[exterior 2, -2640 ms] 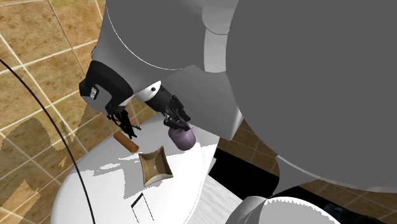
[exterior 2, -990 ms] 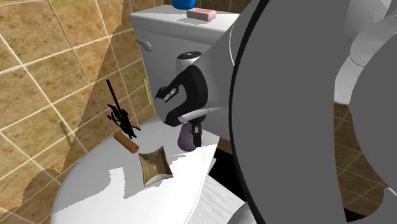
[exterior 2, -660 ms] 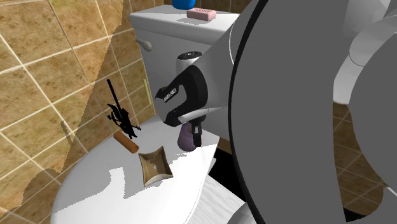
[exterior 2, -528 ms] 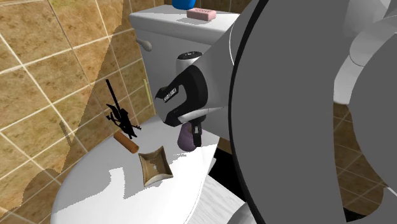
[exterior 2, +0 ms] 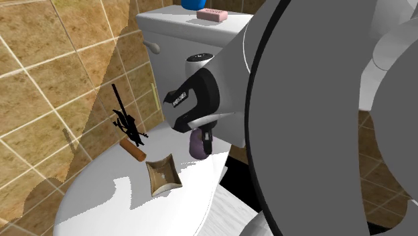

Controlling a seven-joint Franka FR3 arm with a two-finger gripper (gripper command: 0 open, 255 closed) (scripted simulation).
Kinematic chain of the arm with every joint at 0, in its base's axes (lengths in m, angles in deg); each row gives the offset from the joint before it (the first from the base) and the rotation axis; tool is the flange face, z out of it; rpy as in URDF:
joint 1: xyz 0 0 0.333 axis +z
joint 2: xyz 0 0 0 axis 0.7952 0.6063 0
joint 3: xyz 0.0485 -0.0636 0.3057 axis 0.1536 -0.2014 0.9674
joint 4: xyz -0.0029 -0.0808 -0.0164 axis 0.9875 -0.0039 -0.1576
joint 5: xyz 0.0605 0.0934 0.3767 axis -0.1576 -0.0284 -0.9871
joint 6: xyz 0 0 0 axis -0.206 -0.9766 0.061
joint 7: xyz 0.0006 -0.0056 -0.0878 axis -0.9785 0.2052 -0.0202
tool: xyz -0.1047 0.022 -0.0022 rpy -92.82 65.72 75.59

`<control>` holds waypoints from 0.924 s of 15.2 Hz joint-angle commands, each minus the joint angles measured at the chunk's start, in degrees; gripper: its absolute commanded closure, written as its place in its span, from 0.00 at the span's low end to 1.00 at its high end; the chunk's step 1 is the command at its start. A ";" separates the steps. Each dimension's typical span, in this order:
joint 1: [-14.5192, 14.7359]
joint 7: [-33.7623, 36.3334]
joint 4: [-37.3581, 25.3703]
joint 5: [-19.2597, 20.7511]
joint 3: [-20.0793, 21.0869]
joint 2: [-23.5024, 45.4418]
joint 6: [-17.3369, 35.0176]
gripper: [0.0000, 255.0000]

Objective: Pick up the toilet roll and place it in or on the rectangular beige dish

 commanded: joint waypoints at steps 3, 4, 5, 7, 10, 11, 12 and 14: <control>-0.37 0.43 -1.20 0.45 0.96 -2.35 -3.45 1.00; -0.46 0.52 -1.56 0.53 1.23 -2.99 -4.42 1.00; -0.55 0.59 -1.93 0.60 1.50 -3.60 -5.38 1.00; -0.70 0.72 -2.72 0.69 2.04 -4.75 -7.28 1.00; -0.88 0.84 -3.98 0.71 2.82 -6.32 -10.07 1.00; -0.92 0.86 -4.43 0.70 3.07 -6.80 -10.99 1.00; -0.96 0.88 -4.88 0.67 3.33 -7.26 -11.90 1.00; -1.02 0.90 -5.83 0.60 3.82 -8.12 -13.69 1.00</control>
